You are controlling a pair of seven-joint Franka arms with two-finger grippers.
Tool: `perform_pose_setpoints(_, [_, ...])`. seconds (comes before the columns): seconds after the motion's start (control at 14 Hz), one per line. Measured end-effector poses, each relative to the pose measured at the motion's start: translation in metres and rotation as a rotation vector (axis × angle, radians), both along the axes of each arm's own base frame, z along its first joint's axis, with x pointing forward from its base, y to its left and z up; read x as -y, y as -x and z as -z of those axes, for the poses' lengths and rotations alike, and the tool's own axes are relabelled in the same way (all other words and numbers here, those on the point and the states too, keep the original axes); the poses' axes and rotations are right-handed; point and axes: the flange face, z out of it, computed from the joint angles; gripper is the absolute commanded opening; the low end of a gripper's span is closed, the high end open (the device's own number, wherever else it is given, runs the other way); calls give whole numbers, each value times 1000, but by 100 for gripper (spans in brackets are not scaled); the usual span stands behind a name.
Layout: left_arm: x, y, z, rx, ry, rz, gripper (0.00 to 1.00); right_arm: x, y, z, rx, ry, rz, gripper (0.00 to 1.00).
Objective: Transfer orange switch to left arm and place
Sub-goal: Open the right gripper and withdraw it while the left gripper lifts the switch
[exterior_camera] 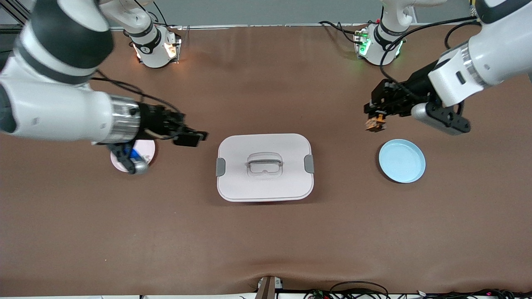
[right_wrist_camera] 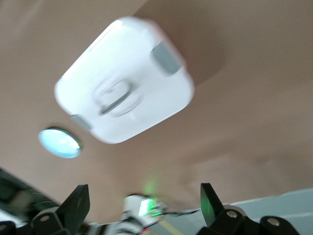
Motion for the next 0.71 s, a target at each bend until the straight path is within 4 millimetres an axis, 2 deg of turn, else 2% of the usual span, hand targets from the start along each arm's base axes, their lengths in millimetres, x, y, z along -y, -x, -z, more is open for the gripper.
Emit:
perform_pose_setpoints(0.14, [-16,12,-9,-63,-79,-120,0,35,-2,-5,92,66,-134,100])
perform_pose_setpoints(0.29, [-35,15,-6,-168,-114,-296,0,61,-2,-14,187,140,-270,100])
perform_pose_setpoints(0.57, [-77,2,11,-226,-195,-495,0,117,-11,-14,282,277,-541,100])
perform_pose_setpoints(0.71, [-87,-7,21,-220,-254,-590,0,145,-16,-12,288,313,-607,100])
